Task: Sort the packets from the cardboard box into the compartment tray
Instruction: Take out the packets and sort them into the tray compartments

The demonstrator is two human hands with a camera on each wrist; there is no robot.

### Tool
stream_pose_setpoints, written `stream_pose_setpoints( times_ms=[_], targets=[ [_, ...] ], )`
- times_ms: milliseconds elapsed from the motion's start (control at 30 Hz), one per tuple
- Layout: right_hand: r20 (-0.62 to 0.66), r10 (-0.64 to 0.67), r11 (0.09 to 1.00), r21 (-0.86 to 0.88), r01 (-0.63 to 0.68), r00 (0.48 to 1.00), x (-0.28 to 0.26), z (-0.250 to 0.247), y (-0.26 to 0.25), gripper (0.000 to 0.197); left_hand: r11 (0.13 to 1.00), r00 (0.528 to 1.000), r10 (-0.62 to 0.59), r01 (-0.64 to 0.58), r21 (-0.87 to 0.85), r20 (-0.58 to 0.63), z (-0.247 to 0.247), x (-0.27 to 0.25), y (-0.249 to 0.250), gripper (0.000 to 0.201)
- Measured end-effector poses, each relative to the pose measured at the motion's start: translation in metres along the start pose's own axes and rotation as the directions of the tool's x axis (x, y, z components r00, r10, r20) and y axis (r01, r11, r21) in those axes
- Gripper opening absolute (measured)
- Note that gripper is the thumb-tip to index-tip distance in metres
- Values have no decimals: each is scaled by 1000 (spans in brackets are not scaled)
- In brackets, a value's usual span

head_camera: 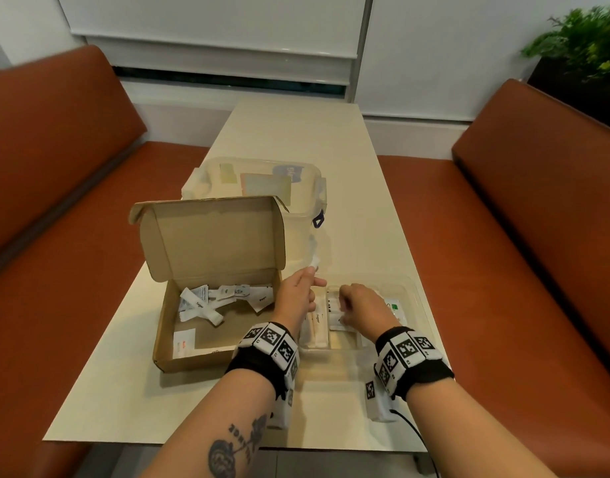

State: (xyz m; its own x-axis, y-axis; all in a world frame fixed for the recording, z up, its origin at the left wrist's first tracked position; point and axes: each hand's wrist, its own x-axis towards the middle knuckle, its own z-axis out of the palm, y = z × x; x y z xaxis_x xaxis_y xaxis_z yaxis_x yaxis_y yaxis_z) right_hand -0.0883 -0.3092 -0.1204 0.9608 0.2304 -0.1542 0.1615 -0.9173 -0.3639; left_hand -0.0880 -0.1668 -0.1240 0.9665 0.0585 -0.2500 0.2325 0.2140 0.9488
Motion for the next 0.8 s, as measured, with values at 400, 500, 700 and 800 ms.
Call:
stream_pose_setpoints(
  times_ms=[400,500,700,800],
  targets=[
    [-216,126,831,556,16,968,-1,-11,-9,20,1000,991,-26,26,1,130,-4,-2,4,30],
    [-197,195,619,785,35,961,-1,-26,-17,35,999,981,-34,26,42,193,-4,-4,7,30],
    [-278,173,666,740,96,945,3,-42,-20,23,989,977,-132,142,-52,166,-6,-2,14,52],
    [-304,161,697,709,110,939,4,-49,-20,22,982,984,-141,153,-113,108,-10,-1,17,46]
  ],
)
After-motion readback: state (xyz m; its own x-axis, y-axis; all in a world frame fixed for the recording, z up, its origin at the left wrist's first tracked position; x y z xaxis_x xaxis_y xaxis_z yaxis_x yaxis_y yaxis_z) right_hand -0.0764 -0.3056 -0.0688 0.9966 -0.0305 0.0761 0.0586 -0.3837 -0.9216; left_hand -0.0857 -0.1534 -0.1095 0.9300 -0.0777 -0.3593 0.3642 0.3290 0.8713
